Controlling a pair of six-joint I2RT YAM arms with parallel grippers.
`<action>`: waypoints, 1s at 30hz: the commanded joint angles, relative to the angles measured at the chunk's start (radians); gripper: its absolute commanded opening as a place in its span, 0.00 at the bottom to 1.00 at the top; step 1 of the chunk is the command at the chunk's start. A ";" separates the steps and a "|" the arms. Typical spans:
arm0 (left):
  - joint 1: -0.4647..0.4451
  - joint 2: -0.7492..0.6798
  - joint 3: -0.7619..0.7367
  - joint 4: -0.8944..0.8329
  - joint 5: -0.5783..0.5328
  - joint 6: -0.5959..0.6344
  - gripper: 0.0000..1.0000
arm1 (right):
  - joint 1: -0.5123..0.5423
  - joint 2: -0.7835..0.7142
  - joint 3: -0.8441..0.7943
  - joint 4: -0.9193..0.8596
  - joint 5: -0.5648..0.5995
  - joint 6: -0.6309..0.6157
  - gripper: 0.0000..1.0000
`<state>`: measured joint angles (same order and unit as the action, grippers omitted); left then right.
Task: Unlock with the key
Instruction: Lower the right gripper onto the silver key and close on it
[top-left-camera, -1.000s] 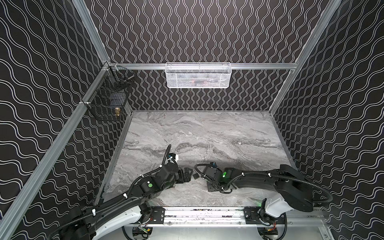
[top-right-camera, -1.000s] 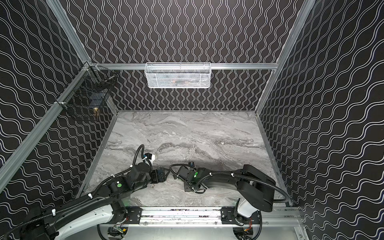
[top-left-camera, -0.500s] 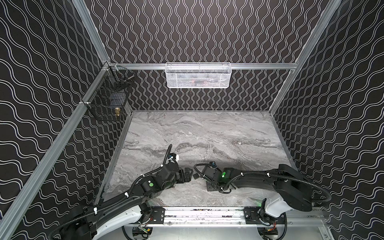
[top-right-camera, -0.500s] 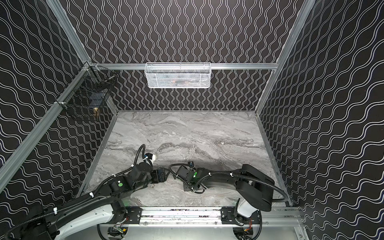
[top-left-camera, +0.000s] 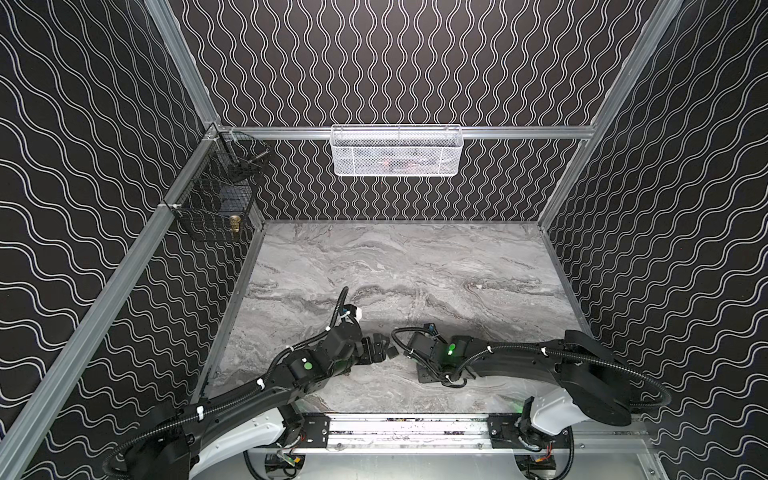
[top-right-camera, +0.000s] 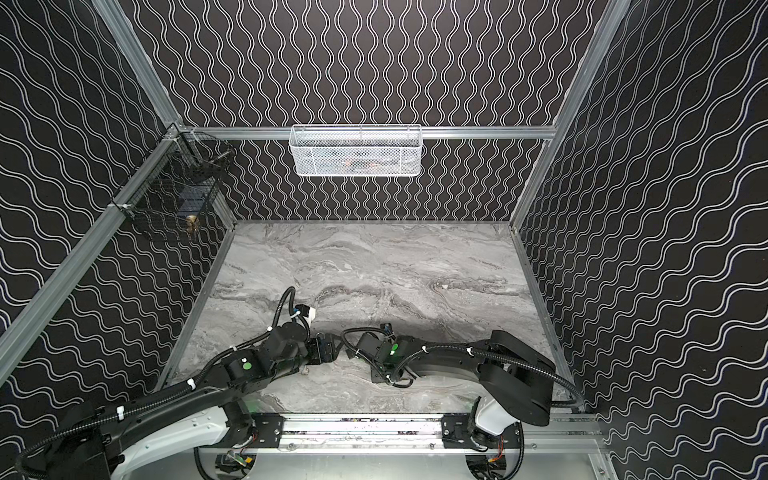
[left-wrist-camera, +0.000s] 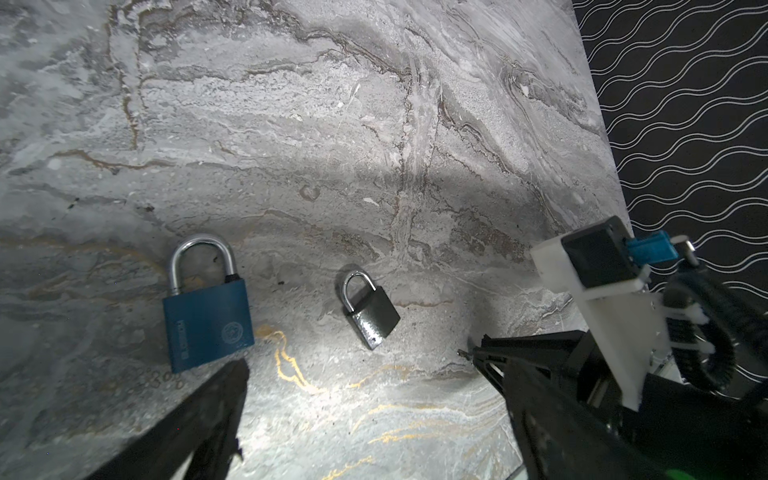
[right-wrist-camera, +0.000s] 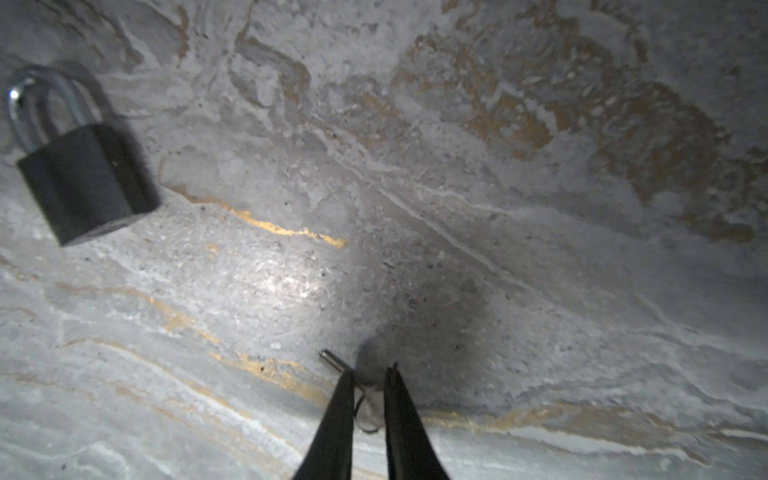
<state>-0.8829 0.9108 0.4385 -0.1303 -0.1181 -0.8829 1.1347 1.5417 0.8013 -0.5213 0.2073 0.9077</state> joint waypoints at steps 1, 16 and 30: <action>0.001 0.002 0.005 0.033 0.004 -0.007 0.99 | -0.001 -0.018 -0.012 -0.033 0.013 0.025 0.18; 0.001 0.031 0.013 0.052 0.019 -0.010 0.99 | -0.001 -0.028 -0.028 -0.027 -0.015 0.040 0.26; 0.001 0.043 0.018 0.064 0.031 -0.006 0.99 | -0.001 -0.006 -0.030 -0.025 -0.029 0.054 0.18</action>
<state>-0.8829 0.9524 0.4458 -0.0917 -0.0921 -0.8864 1.1332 1.5280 0.7700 -0.5236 0.1810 0.9356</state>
